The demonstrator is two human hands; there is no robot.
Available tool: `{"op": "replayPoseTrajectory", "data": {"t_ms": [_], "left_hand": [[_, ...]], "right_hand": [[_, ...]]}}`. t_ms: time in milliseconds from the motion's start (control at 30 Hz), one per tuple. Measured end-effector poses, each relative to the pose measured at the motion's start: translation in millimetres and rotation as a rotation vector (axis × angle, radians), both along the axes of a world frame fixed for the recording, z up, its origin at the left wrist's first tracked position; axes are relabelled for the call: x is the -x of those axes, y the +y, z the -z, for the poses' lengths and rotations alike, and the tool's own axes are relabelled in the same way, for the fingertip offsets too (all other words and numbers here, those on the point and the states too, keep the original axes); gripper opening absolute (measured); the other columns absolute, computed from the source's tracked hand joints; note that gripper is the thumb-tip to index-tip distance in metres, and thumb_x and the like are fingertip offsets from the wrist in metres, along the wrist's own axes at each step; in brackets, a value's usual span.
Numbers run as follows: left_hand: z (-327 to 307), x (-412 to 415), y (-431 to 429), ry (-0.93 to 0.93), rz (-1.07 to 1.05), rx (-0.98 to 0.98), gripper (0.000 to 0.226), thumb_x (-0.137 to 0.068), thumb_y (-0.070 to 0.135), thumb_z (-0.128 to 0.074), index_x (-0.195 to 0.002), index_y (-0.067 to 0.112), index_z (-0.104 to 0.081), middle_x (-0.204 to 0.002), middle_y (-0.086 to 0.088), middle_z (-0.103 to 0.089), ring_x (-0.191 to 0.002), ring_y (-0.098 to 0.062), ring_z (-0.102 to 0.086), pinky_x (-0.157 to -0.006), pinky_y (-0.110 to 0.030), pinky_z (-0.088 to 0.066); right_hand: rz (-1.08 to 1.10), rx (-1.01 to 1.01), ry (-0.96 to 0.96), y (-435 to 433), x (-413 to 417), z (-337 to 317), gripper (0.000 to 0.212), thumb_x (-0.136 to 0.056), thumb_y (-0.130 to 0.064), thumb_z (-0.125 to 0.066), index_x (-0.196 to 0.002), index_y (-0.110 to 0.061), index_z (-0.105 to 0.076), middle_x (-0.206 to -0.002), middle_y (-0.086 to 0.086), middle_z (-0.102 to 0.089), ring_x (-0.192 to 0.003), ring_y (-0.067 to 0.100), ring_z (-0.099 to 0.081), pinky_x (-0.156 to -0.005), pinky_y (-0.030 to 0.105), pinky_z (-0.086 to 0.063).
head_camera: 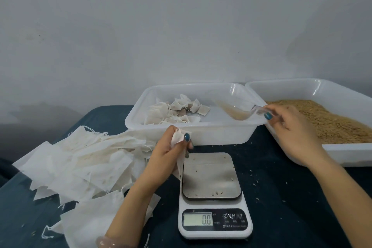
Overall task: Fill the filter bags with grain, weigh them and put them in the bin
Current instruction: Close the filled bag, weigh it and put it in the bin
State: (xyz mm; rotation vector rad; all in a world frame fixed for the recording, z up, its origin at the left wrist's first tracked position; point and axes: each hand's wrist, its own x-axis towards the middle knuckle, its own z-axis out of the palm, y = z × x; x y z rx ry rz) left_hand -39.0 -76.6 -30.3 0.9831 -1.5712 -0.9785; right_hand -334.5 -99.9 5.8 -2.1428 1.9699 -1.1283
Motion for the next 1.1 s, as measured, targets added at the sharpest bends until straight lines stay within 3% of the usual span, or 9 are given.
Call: {"op": "replayPoseTrajectory", "data": {"t_ms": [133, 233, 367, 500, 667, 767, 833, 933, 1100], "left_hand": [[2.9, -8.5, -8.9, -0.151, -0.135, 0.062, 0.016, -0.102, 0.030, -0.051, -0.094, 0.018, -0.056, -0.101, 0.004, -0.061, -0.095, -0.010, -0.053, -0.084, -0.026, -0.043], [-5.8, -7.8, -14.4, -0.297, -0.261, 0.190, 0.018, -0.095, 0.030, -0.062, -0.082, 0.019, -0.056, -0.104, 0.012, -0.049, -0.099, 0.002, -0.044, -0.084, -0.010, -0.035], [-14.6, -2.8, -19.2, -0.089, -0.244, 0.137, 0.022, -0.086, 0.033, -0.067, -0.083, 0.012, -0.062, -0.090, 0.001, -0.062, -0.074, -0.001, -0.053, -0.066, -0.013, -0.043], [-9.9, 3.1, -19.8, 0.031, -0.118, 0.080, 0.015, -0.090, 0.013, -0.068, -0.085, 0.000, -0.066, -0.074, 0.003, -0.067, -0.066, -0.007, -0.060, -0.062, -0.018, -0.049], [-1.5, 14.4, -16.9, 0.120, 0.036, -0.024, 0.010, -0.096, 0.006, -0.060, -0.087, 0.004, -0.066, -0.094, -0.008, -0.077, -0.087, -0.017, -0.074, -0.070, -0.021, -0.057], [-1.4, 19.4, -16.3, 0.145, 0.089, -0.064, 0.012, -0.098, 0.007, -0.057, -0.087, 0.002, -0.061, -0.097, -0.012, -0.077, -0.093, -0.021, -0.074, -0.074, -0.024, -0.057], [0.1, 20.7, -15.4, 0.138, 0.113, -0.080, 0.012, -0.098, 0.009, -0.056, -0.090, 0.001, -0.060, -0.100, -0.014, -0.076, -0.097, -0.025, -0.072, -0.078, -0.029, -0.058], [2.5, 21.4, -15.2, 0.116, 0.124, -0.094, 0.014, -0.099, 0.013, -0.055, -0.094, 0.000, -0.060, -0.102, -0.017, -0.075, -0.100, -0.030, -0.071, -0.084, -0.033, -0.059], [9.6, 18.4, -13.9, 0.004, 0.127, -0.126, 0.030, -0.093, 0.031, -0.058, -0.099, 0.002, -0.060, -0.108, -0.026, -0.069, -0.106, -0.041, -0.065, -0.096, -0.048, -0.054]], "right_hand": [[0.237, 0.014, -0.005, -8.2, 20.1, -2.2, 0.030, -0.102, -0.028, -0.043, -0.124, -0.019, -0.060, -0.107, 0.007, -0.065, -0.084, 0.028, -0.056, -0.065, 0.036, -0.039], [0.341, -0.048, -0.009, -17.8, 41.2, -7.1, 0.026, -0.103, -0.030, -0.043, -0.111, -0.012, -0.061, -0.081, 0.008, -0.061, -0.068, 0.028, -0.053, -0.057, 0.035, -0.037], [0.406, -0.252, 0.112, -28.5, 64.1, -6.7, 0.026, -0.102, -0.016, -0.044, -0.100, 0.003, -0.061, -0.068, 0.008, -0.048, -0.060, 0.024, -0.045, -0.053, 0.034, -0.031], [0.432, -0.613, 0.322, -35.8, 63.6, -8.9, 0.017, -0.100, -0.007, -0.046, -0.107, -0.003, -0.060, -0.073, 0.005, -0.046, -0.071, 0.023, -0.049, -0.065, 0.033, -0.040], [0.362, -0.759, 0.362, -45.8, 56.2, -9.0, 0.021, -0.102, -0.013, -0.045, -0.098, 0.001, -0.060, -0.076, 0.006, -0.052, -0.071, 0.020, -0.050, -0.065, 0.030, -0.039], [0.424, -0.647, 0.410, -39.0, 53.1, -9.2, 0.022, -0.099, -0.012, -0.046, -0.081, -0.003, -0.056, -0.079, 0.009, -0.057, -0.073, 0.023, -0.054, -0.064, 0.031, -0.042], [0.452, -0.309, 0.412, -29.7, 42.0, -9.5, 0.016, -0.095, -0.007, -0.047, -0.089, -0.003, -0.061, -0.088, 0.015, -0.061, -0.081, 0.031, -0.055, -0.067, 0.036, -0.046], [0.155, 0.161, 0.135, -7.2, -8.9, -4.2, 0.016, -0.095, -0.013, -0.048, -0.096, -0.014, -0.064, -0.092, 0.011, -0.065, -0.088, 0.032, -0.055, -0.073, 0.040, -0.047], [-0.197, -0.016, -0.100, 4.2, -77.2, 30.2, 0.015, -0.097, -0.034, -0.049, -0.088, -0.025, -0.059, -0.078, -0.009, -0.061, -0.070, 0.008, -0.055, -0.060, 0.031, -0.044]]}}
